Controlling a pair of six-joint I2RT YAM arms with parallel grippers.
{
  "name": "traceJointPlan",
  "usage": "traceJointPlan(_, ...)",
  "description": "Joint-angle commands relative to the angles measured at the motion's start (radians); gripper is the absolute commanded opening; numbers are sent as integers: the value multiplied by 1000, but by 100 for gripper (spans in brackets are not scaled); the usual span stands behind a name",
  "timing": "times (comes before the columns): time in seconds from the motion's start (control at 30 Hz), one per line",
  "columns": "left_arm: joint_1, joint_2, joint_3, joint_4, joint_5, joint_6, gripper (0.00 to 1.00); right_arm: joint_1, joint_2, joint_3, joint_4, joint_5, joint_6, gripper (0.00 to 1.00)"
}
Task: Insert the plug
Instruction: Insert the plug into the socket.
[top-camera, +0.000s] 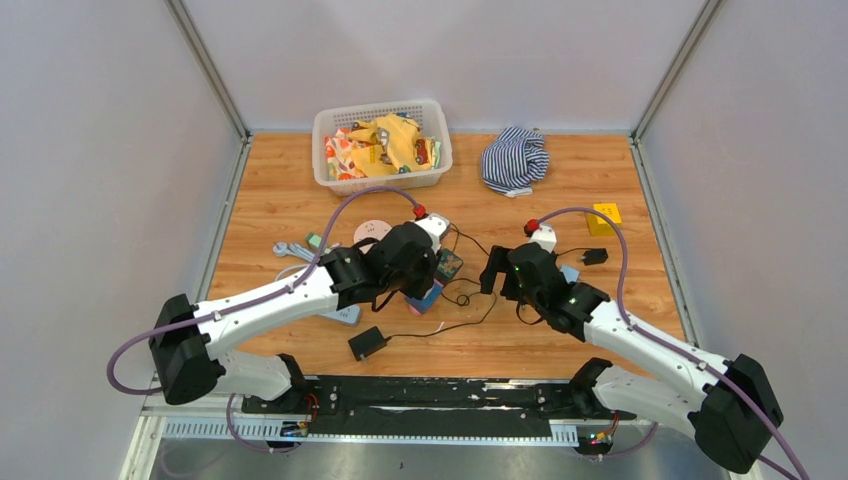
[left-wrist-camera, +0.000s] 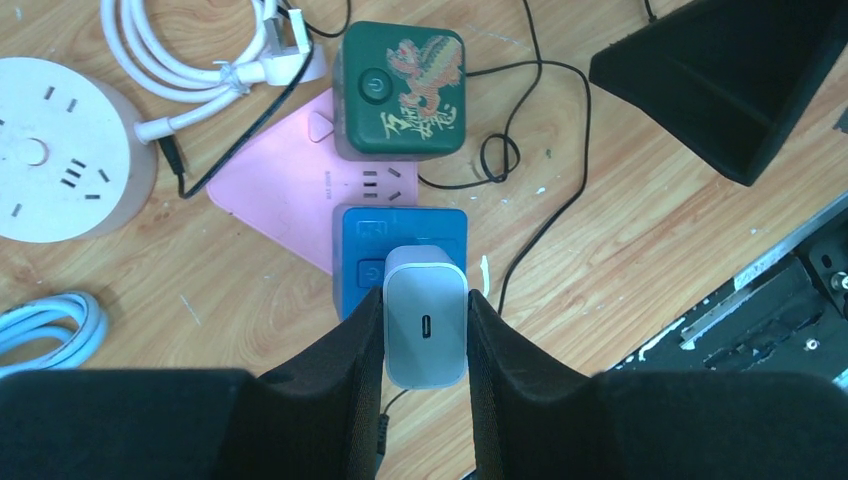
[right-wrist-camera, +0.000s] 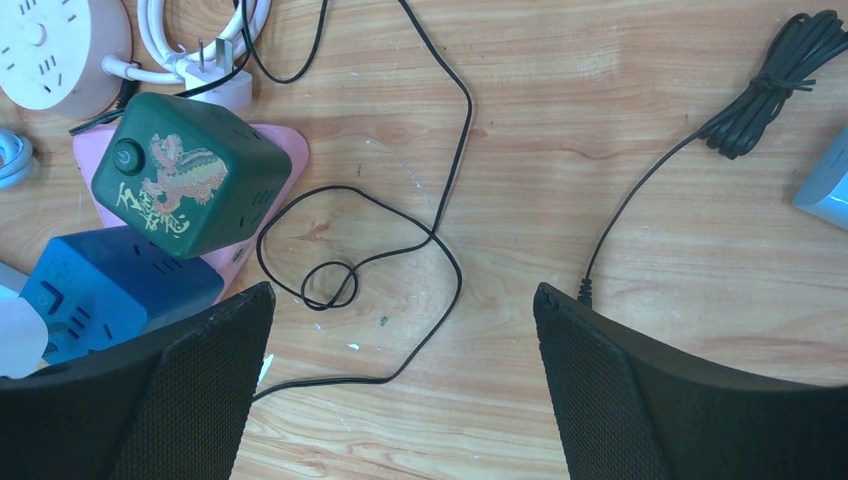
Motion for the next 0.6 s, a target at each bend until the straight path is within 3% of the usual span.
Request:
traceJointPlan(0.0,-34,26,42,14,-43,11,0,-15,-20,-24,-26,29,15,99)
traceJointPlan(0.57,-59,96,85,-29,-128,12,0,-23,-16,-41,-7,19,19,99)
